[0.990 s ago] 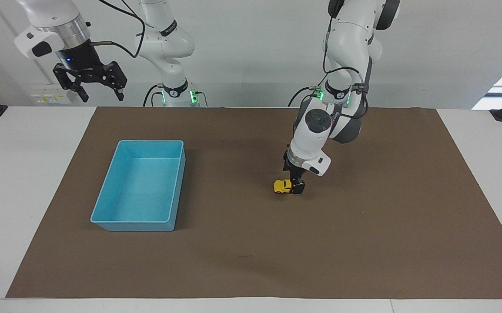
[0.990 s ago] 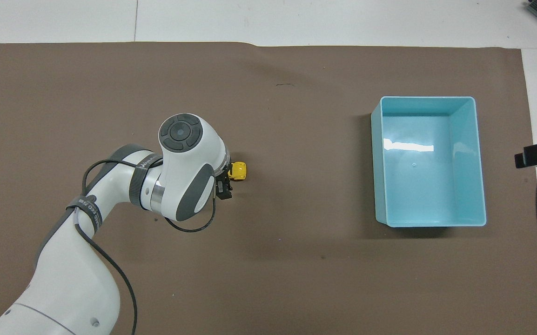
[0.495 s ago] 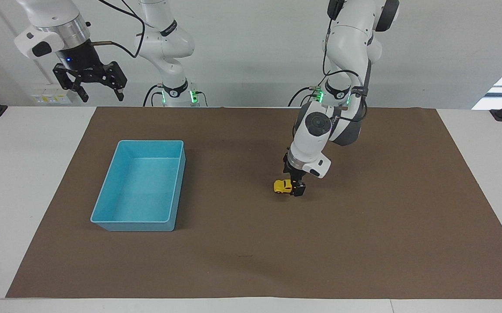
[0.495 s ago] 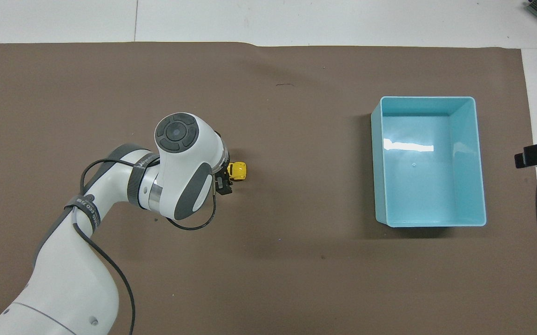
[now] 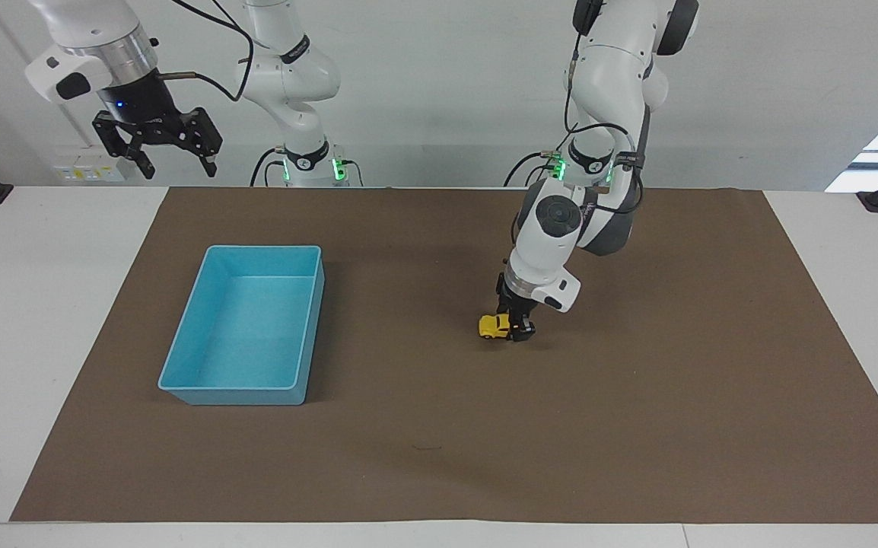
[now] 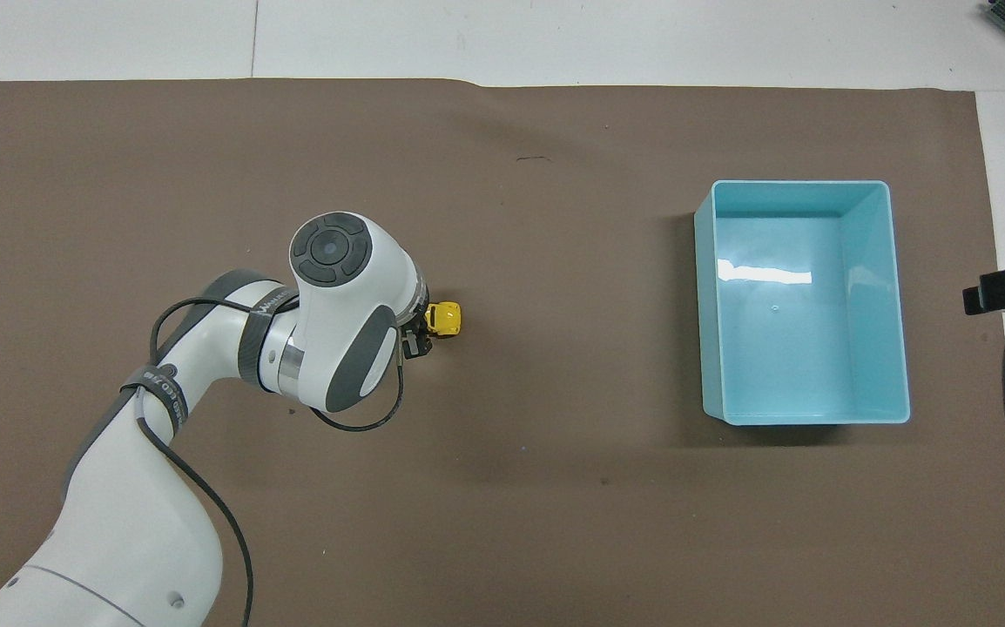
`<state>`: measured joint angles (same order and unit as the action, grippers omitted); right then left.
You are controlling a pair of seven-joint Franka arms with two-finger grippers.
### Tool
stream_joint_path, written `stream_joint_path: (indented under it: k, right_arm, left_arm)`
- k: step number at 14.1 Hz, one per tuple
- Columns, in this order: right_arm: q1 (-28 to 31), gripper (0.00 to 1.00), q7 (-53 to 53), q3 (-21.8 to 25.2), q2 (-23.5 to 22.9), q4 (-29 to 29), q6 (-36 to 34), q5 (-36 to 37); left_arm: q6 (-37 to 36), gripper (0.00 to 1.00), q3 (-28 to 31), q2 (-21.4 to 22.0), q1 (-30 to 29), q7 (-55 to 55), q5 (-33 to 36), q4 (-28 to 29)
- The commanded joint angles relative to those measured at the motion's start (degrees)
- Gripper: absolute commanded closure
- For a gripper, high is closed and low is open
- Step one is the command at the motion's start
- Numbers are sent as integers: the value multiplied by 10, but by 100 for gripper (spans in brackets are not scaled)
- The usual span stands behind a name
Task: Wind up and store yellow beetle car
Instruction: 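Press down on the yellow car and pull it back with the left gripper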
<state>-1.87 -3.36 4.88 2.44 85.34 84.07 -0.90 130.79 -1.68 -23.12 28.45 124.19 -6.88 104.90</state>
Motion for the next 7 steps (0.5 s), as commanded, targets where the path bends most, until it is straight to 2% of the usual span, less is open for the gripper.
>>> stream_joint_path:
  k: [1,7]
  right_arm:
    - [3,0,12,-1,6,5,2,-11]
    - [3,0,12,-1,6,5,3,-10]
  left_arm:
    - [11,100,4,4,6,-3,11,14]
    - [14,100,4,-1,0,-22,12,20]
